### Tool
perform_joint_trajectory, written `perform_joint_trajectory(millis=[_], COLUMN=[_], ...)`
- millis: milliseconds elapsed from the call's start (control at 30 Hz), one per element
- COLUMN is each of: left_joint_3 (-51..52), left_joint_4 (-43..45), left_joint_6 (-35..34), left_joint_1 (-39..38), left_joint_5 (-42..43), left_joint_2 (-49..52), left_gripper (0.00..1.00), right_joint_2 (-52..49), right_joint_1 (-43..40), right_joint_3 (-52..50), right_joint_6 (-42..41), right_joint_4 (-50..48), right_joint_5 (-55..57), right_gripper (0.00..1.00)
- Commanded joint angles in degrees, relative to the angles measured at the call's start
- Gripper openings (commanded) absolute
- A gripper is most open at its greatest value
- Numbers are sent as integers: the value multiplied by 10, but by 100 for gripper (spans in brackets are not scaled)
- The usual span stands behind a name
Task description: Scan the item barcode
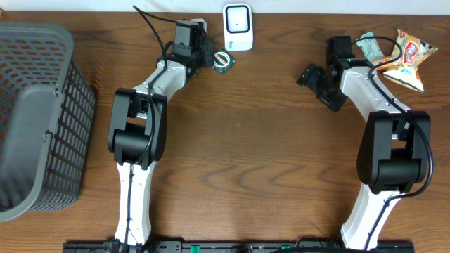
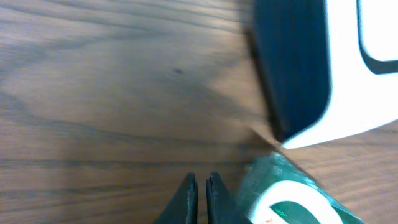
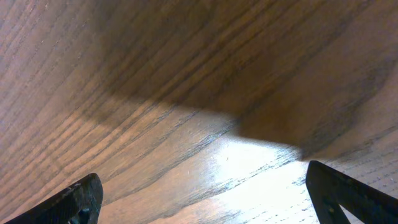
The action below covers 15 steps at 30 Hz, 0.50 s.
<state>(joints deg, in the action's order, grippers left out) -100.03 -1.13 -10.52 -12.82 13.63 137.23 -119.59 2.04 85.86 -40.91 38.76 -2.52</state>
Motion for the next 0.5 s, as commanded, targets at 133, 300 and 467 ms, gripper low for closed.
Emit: perform_joint_trajectory(millis=[133, 300, 467], left_joint_3=[-2, -2, -2], left_joint_4=[-70, -102, -103], left_joint_6=[26, 52, 60], left_joint_1=[-8, -36, -102], left_joint_5=[126, 218, 325], left_joint_2=[9, 9, 7], left_gripper=[7, 7, 7], right_joint_2=[14, 14, 14], right_joint_1=[-1, -1, -1], right_joint_3=[5, 5, 5], right_joint_6=[7, 7, 7], right_joint_4=[0, 0, 0], right_joint_5=[11, 11, 11], right_gripper=[99, 99, 99])
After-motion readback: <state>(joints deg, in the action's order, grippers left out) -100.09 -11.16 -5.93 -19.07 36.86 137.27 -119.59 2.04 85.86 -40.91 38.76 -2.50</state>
